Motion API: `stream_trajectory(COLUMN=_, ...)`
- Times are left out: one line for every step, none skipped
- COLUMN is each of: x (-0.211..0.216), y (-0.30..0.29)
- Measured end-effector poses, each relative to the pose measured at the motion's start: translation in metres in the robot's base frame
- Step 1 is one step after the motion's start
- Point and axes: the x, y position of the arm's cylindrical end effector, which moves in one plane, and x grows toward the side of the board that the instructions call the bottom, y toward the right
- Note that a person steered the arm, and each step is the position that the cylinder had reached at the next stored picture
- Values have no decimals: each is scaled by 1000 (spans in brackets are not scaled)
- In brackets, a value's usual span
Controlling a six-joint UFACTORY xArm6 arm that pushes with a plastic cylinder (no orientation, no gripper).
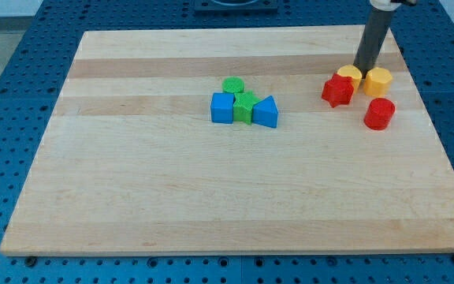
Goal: Push the yellow hexagon into the red circle
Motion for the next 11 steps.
stream_trajectory(x=0, y=12)
stream_trajectory(x=-8, y=21)
stream_trajectory(x=-10, y=37)
stream_trajectory(x=-9, y=45)
stream_trajectory(x=-1, y=44)
stream_trajectory(x=11, y=40)
stream_trajectory(x=28, y=40)
stream_trajectory(x=43, y=40)
stream_trajectory(x=41, y=40)
stream_trajectory(x=17, y=42)
stream_trajectory(x=-5, y=42)
